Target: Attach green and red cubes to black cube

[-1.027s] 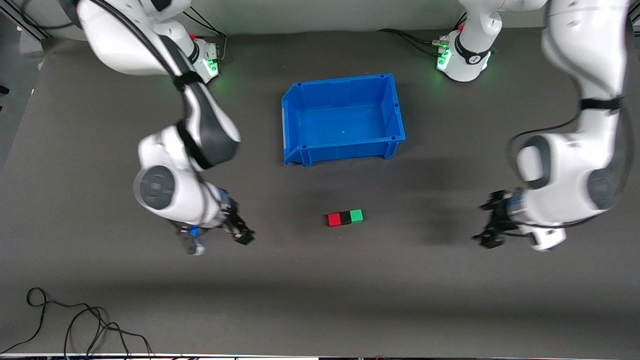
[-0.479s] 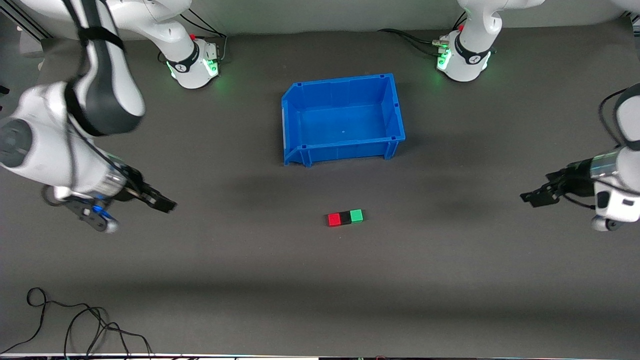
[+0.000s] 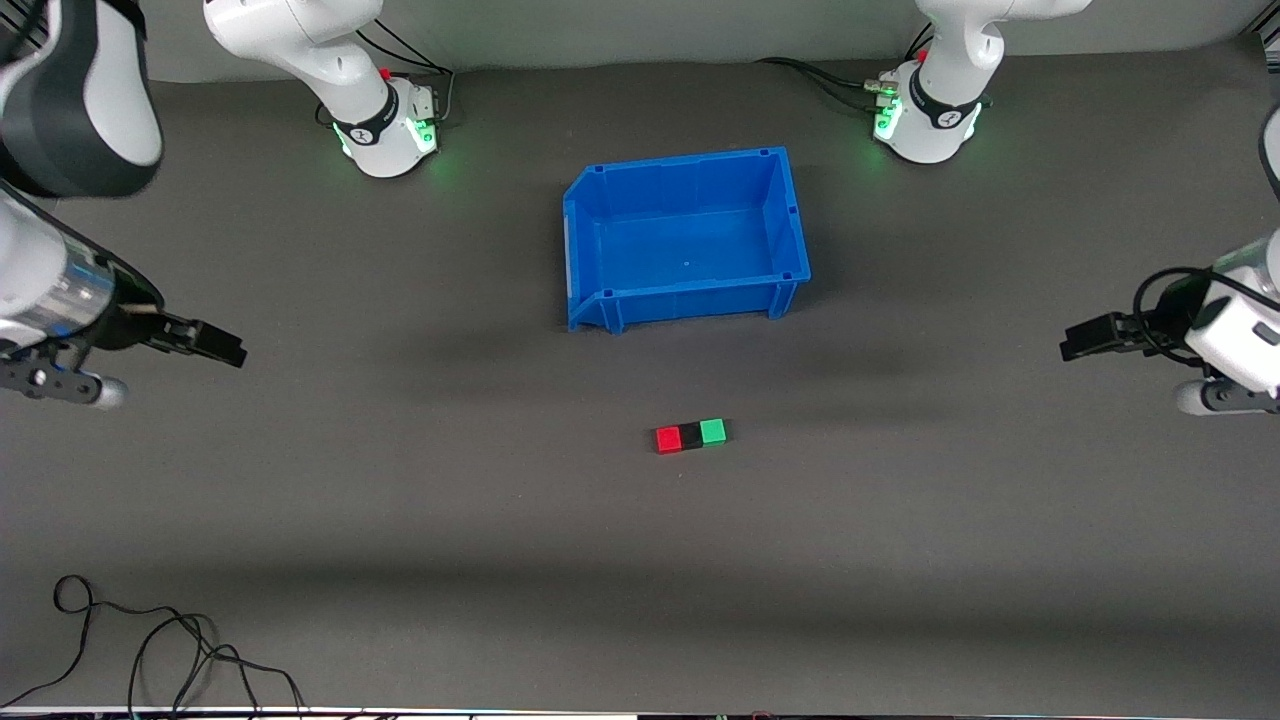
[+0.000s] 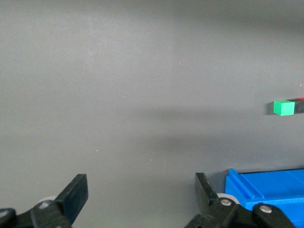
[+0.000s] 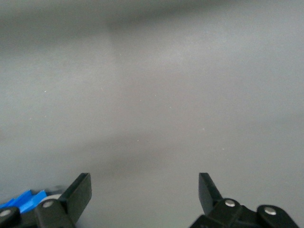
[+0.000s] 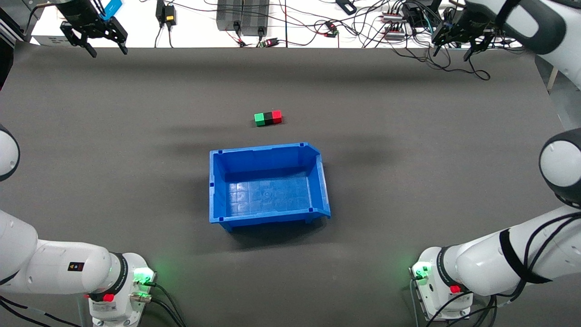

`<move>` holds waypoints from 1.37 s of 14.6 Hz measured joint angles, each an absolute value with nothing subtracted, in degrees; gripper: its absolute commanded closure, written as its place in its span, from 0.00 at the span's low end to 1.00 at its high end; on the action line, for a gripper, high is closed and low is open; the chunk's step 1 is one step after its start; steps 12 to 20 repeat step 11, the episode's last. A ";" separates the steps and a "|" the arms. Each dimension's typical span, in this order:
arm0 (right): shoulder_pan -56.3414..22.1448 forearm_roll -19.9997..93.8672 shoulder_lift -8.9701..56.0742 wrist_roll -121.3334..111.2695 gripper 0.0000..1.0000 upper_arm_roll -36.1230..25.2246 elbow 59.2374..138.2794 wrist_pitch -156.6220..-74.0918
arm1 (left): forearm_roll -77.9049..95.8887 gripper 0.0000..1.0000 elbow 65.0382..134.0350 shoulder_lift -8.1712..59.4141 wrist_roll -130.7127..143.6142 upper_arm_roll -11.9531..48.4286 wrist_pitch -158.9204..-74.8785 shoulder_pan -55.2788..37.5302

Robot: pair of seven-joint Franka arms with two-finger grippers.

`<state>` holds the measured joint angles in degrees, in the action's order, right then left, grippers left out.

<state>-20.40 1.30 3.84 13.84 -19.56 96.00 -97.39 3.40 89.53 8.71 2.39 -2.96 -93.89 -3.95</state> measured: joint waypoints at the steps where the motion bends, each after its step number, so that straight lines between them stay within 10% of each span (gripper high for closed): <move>1: -20.61 1.26 3.07 13.84 0.00 -19.38 95.70 -96.37 | 2.22 0.00 89.63 8.18 2.28 -2.89 -93.90 -4.88; 20: -20.74 1.20 2.31 9.81 0.00 -19.10 92.03 -94.34 | 0.67 0.00 92.18 4.37 -1.66 -3.43 -93.93 -5.81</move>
